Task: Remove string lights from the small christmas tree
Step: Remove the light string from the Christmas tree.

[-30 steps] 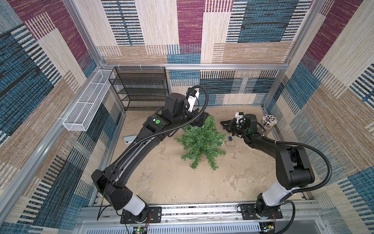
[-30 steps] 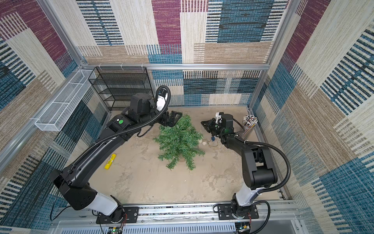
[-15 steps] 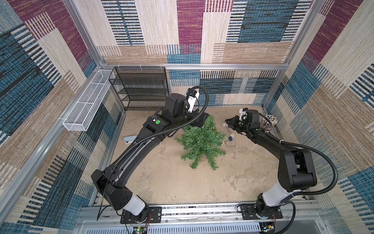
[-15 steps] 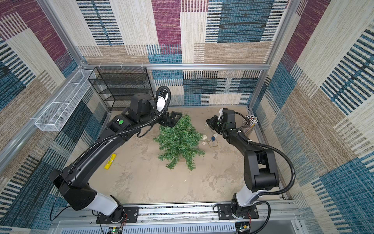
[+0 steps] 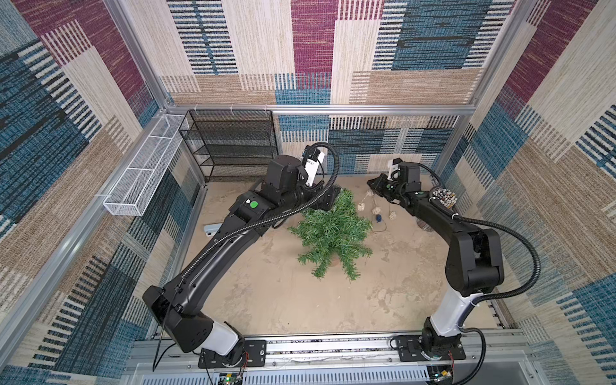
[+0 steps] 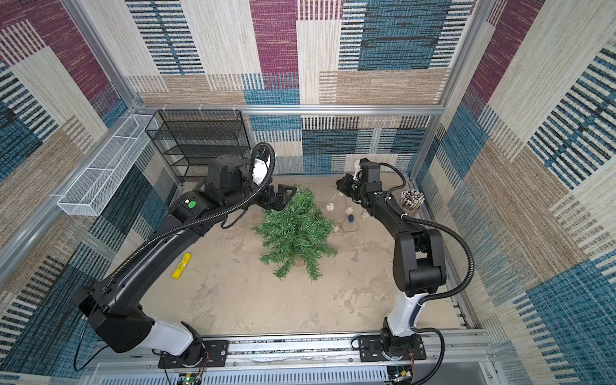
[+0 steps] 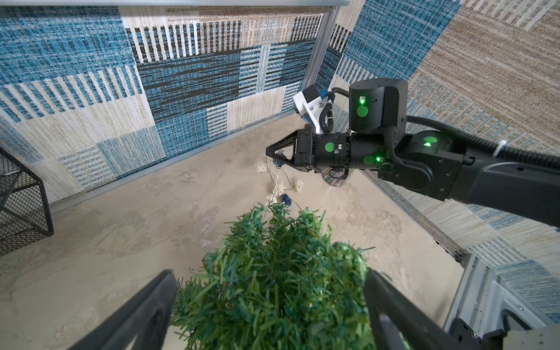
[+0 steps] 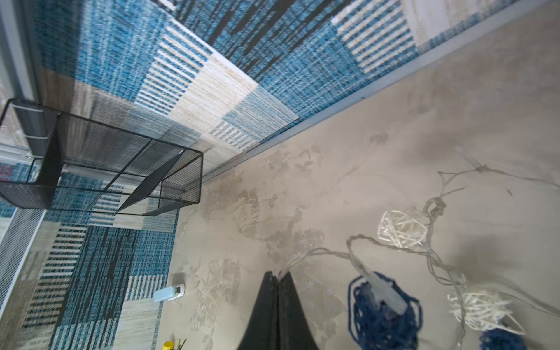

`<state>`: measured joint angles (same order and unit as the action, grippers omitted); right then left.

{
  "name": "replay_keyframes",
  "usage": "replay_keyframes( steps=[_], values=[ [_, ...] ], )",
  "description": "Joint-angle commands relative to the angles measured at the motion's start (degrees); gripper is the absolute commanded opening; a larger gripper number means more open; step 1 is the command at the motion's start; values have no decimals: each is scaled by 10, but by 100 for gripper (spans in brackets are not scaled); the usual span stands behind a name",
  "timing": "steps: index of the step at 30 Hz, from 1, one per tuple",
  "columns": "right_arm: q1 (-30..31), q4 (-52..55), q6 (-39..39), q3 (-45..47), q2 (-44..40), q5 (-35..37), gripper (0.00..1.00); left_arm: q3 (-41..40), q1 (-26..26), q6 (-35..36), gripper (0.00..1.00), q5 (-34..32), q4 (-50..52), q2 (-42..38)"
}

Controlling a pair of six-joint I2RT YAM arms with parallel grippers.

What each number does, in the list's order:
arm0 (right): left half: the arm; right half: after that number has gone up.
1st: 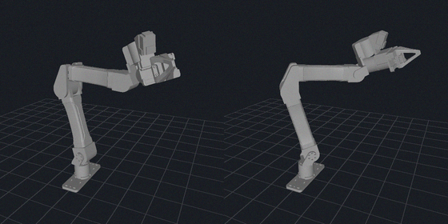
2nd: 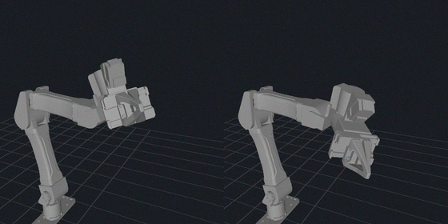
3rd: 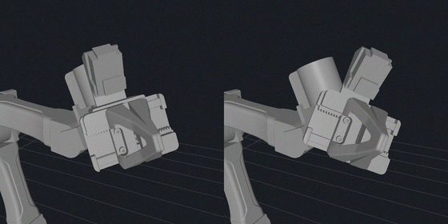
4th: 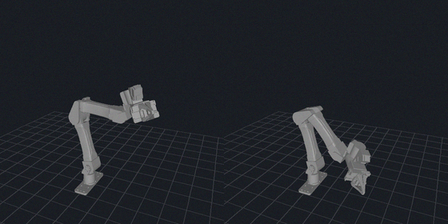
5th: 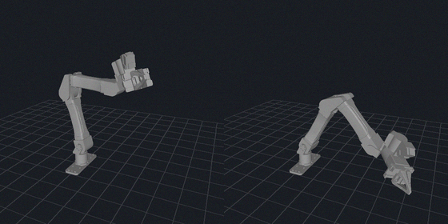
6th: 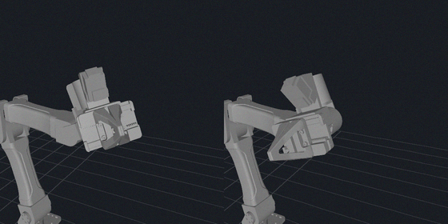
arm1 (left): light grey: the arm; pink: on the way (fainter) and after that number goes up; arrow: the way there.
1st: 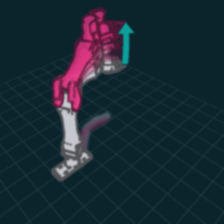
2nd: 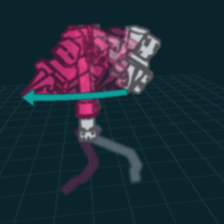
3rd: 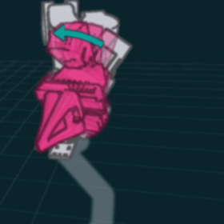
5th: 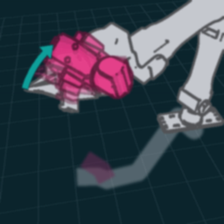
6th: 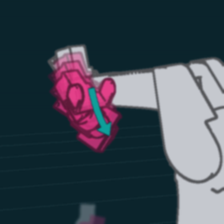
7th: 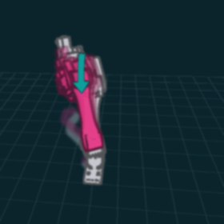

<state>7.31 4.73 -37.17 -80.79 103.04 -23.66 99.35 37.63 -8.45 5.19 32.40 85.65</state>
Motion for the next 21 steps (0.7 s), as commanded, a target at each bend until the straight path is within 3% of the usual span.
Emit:
replay_keyframes(
  steps=[1, 12, 15, 21],
  values=[
    [4, -7, 19, -34, -7, -20, 0, 20, -1, 33, 98, -23, 23, 0],
    [8, 5, 42, -231, 68, -70, 0, 93, -40, 81, 98, -31, 35, 18],
    [13, 5, 44, -296, 101, -88, 0, 123, -77, 81, 99, 5, 34, 47],
    [32, 5, 42, -413, 163, -122, 0, 196, -130, 84, 99, 144, 6, 139]
  ],
)
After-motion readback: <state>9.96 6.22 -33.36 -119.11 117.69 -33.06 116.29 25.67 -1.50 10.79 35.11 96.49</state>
